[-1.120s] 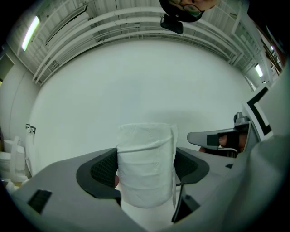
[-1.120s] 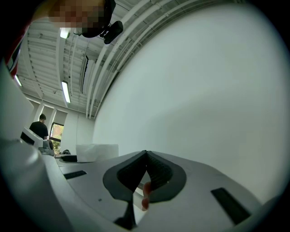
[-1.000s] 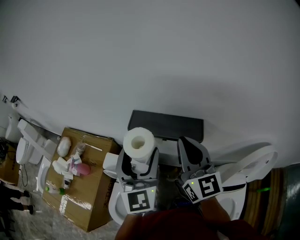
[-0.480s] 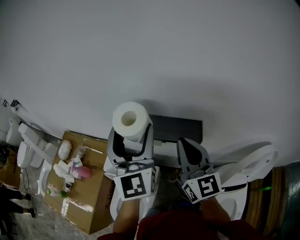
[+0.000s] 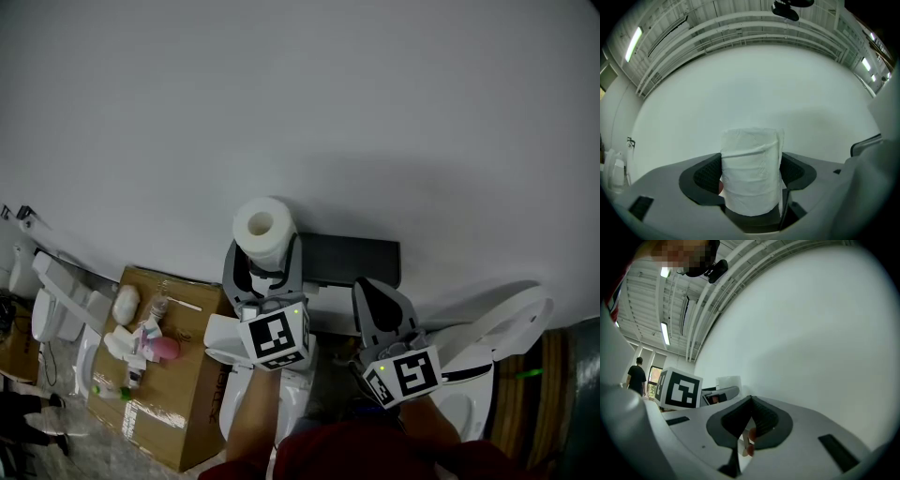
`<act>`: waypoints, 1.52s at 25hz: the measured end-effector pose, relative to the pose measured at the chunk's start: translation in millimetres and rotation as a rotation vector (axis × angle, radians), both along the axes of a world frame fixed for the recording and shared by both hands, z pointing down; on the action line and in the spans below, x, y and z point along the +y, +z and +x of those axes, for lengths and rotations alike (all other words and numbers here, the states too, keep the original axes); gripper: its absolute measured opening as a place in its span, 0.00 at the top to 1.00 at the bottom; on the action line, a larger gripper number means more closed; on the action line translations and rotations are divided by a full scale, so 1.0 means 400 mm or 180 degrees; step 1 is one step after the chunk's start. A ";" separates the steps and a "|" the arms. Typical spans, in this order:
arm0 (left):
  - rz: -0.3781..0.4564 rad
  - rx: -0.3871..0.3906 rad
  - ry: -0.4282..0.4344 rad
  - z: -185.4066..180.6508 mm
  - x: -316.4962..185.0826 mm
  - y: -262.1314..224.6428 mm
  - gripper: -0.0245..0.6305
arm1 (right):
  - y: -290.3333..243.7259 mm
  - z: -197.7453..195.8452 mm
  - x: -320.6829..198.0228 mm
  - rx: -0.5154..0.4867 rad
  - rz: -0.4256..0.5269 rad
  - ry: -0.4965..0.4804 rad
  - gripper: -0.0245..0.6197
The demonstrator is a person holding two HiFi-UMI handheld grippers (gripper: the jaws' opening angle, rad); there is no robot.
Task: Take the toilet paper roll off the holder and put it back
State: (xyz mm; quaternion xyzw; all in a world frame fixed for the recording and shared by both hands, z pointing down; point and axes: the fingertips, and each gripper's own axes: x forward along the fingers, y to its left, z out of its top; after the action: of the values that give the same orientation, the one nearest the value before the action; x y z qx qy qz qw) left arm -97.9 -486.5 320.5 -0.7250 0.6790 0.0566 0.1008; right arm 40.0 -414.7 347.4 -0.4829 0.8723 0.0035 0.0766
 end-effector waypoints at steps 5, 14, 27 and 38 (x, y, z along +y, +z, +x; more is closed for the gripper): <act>-0.0226 0.0064 -0.0025 -0.009 -0.029 0.064 0.35 | 0.004 -0.004 -0.003 0.0019 -0.0021 -0.0004 0.94; -0.0121 0.0027 -0.0028 -0.005 -0.041 0.075 0.35 | 0.007 -0.010 -0.005 0.0027 -0.0018 -0.0024 0.94; 0.0113 0.0009 0.0061 0.001 0.018 -0.038 0.35 | -0.001 -0.012 -0.004 -0.0011 -0.0007 -0.0046 0.94; 0.0039 0.0061 0.0253 0.031 0.150 -0.107 0.35 | -0.015 -0.003 0.009 -0.0034 0.0025 -0.0038 0.94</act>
State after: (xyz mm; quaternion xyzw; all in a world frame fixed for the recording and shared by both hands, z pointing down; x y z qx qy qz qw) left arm -85.5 -426.3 277.6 -0.7502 0.6502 0.0716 0.0964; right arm 38.7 -411.2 341.6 -0.4773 0.8748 0.0039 0.0832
